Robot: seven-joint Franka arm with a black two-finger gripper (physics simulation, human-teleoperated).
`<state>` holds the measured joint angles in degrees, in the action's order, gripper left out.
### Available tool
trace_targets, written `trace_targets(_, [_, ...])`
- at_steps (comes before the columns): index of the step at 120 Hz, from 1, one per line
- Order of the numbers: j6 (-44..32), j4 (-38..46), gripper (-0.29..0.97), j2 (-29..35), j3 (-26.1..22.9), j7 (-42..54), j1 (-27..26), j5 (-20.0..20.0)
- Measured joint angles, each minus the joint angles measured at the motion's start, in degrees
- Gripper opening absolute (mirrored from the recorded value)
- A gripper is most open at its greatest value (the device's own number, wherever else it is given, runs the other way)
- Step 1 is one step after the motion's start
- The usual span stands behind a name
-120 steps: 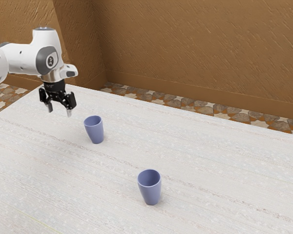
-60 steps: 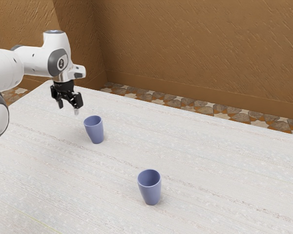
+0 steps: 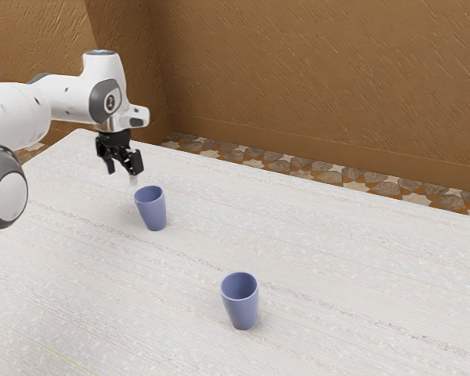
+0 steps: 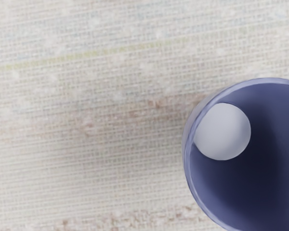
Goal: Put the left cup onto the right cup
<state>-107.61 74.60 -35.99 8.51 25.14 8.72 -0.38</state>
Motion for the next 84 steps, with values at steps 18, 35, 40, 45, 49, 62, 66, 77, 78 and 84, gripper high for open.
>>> trace_targets(18, [0.36, -1.03, 0.68, -0.74, -0.7, 0.72, 0.03, -0.16])
trace_targets(35, [0.51, -2.22, 0.68, -1.96, -0.85, 1.55, 0.06, -0.2])
trace_targets(40, [0.54, -2.37, 0.68, -2.32, -0.86, 1.78, 0.06, -0.25])
trace_targets(45, [0.55, -2.54, 0.68, -2.6, -0.86, 1.99, 0.06, -0.3])
trace_targets(49, [0.56, -2.76, 0.68, -2.83, -0.88, 2.15, 0.04, -0.32])
trace_targets(62, [0.61, -3.34, 0.68, -3.46, -1.31, 2.6, 0.04, -0.37])
trace_targets(66, [0.63, -3.55, 0.68, -3.74, -1.39, 2.73, 0.05, -0.38])
trace_targets(77, [0.65, -4.25, 0.68, -4.68, -1.47, 3.03, 0.06, -0.63])
trace_targets(78, [0.65, -4.29, 0.68, -4.76, -1.47, 3.06, 0.06, -0.66])
trace_targets(84, [0.65, -4.45, 0.68, -5.05, -1.48, 3.21, 0.06, -0.83])
